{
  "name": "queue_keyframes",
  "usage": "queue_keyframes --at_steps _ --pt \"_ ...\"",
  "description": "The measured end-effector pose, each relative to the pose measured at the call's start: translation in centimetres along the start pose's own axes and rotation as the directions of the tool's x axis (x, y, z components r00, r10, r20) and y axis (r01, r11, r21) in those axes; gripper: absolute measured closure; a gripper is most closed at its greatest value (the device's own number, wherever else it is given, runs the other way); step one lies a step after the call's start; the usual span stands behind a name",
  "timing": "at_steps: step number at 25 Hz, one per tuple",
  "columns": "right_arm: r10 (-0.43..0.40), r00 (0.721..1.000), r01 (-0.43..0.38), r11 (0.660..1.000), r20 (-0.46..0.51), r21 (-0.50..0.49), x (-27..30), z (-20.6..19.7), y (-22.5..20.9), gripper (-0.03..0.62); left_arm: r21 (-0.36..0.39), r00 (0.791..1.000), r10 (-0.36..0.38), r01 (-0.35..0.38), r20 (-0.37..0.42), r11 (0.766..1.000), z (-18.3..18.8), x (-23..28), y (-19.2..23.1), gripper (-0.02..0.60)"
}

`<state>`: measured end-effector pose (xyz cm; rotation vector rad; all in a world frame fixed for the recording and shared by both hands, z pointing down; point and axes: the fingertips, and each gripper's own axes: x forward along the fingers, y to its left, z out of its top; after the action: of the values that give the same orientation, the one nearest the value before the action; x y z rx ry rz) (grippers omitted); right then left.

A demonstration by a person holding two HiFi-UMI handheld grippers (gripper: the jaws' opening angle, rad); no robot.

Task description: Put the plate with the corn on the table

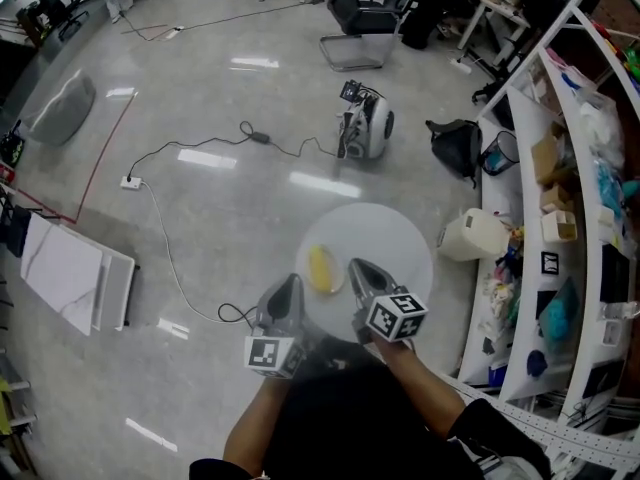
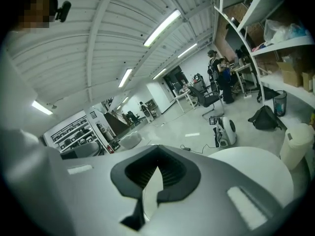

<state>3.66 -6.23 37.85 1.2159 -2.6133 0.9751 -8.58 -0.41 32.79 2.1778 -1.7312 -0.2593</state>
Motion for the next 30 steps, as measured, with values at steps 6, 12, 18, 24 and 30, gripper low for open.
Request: queue_keyframes --at_steps 6,12,18,24,30 --pt "0.031 1.000 -0.031 0.999 0.007 -0.042 -0.7 -0.1 1.0 0.586 0.004 1.000 -0.011 0.011 0.009 1.000 0.1 -0.2 -0.6 0.578" --pt "0.050 0.999 -0.049 0.997 0.013 -0.067 -0.7 -0.1 1.6 0.586 0.003 1.000 -0.016 0.016 0.000 1.000 -0.2 -0.1 -0.9 0.578" --pt "0.074 0.997 -0.072 0.993 0.011 -0.090 -0.3 0.6 2.3 0.586 0.001 1.000 -0.007 0.007 0.000 1.000 0.0 0.2 -0.3 0.578" --pt "0.078 0.997 -0.075 0.993 0.023 -0.087 0.1 0.6 1.9 0.586 0.008 1.000 -0.005 0.005 -0.006 1.000 -0.1 0.5 -0.2 0.578" --pt "0.082 0.996 -0.079 0.993 0.026 -0.092 0.1 0.6 2.2 0.586 0.004 1.000 -0.009 0.009 -0.007 1.000 -0.2 0.5 -0.2 0.578"
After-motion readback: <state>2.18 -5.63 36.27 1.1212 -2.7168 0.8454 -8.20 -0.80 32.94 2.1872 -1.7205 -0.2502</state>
